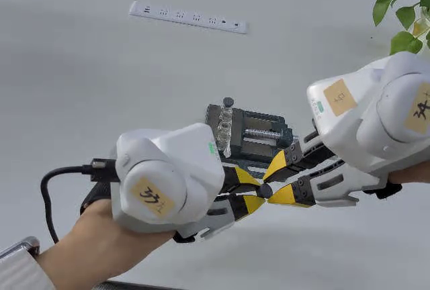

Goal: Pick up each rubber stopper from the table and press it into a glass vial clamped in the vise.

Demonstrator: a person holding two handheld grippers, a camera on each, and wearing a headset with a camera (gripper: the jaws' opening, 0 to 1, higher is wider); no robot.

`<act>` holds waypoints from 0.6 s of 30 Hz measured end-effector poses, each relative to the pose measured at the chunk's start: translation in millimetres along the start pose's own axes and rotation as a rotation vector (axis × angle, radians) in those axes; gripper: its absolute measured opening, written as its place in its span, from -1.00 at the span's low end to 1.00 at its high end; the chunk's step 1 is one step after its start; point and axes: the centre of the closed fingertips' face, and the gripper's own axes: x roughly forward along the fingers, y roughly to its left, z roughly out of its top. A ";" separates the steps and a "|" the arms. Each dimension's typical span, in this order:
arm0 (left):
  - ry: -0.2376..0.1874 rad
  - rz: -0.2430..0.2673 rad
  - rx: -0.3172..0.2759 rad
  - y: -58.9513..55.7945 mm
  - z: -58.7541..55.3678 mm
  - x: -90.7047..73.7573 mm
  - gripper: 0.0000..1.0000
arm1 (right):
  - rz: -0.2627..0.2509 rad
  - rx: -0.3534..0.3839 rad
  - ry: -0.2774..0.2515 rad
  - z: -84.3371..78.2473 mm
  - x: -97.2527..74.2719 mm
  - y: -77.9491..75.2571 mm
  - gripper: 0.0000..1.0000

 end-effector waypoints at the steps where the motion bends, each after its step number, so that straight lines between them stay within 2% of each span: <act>1: -0.001 -0.001 -0.001 -0.7 0.4 0.2 -0.93 | 0.000 0.001 -0.001 0.4 -0.1 0.1 -0.83; 18: -0.008 -0.002 -0.011 -1.3 1.3 0.6 -0.93 | -0.002 -0.013 0.016 -3.3 -1.5 -0.1 -0.83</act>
